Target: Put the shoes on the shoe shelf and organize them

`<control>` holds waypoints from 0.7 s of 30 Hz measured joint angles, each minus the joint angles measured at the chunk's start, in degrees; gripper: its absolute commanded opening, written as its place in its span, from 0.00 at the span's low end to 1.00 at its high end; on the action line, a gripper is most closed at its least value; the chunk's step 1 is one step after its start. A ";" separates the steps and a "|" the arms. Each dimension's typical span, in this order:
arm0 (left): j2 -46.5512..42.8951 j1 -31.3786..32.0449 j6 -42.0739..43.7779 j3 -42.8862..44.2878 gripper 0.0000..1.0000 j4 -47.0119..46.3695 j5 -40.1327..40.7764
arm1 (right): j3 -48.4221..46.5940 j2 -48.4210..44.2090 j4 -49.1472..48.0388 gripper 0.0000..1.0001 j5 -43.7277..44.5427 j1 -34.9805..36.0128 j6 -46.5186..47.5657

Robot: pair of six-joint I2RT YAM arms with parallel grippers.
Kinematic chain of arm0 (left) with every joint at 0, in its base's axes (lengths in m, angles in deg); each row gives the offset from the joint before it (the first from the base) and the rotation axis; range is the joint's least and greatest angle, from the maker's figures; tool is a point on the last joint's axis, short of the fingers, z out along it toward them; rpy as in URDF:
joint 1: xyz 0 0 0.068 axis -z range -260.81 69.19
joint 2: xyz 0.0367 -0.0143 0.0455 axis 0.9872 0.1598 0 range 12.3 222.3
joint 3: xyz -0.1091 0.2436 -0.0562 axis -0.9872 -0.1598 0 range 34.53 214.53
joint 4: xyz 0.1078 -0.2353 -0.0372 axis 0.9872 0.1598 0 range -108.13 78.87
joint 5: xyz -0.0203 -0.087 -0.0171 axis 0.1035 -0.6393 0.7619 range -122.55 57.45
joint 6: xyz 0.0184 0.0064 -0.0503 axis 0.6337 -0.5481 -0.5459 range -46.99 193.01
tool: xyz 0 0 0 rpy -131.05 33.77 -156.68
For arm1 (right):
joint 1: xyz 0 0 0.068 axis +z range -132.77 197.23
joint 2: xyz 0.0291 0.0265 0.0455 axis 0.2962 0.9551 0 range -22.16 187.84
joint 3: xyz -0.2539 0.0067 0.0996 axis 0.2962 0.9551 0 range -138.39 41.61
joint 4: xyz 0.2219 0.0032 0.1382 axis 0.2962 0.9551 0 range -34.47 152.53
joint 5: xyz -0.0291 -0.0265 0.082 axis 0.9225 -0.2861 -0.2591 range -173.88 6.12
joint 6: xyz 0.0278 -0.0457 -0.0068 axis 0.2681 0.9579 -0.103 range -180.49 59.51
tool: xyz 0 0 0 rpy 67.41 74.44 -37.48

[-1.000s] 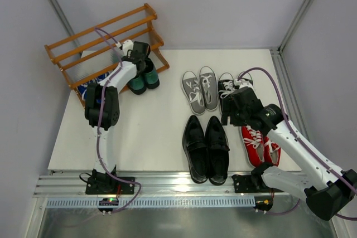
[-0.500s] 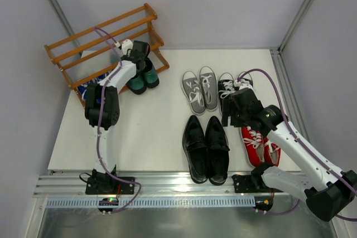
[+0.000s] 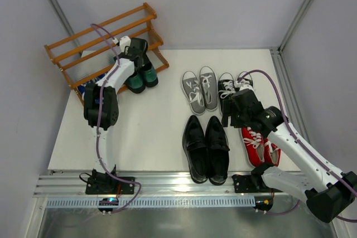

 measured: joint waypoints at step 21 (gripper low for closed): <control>-23.54 51.71 -8.87 -20.72 0.99 12.50 -22.95 | -3.02 -4.46 11.41 0.97 16.65 -9.07 -14.80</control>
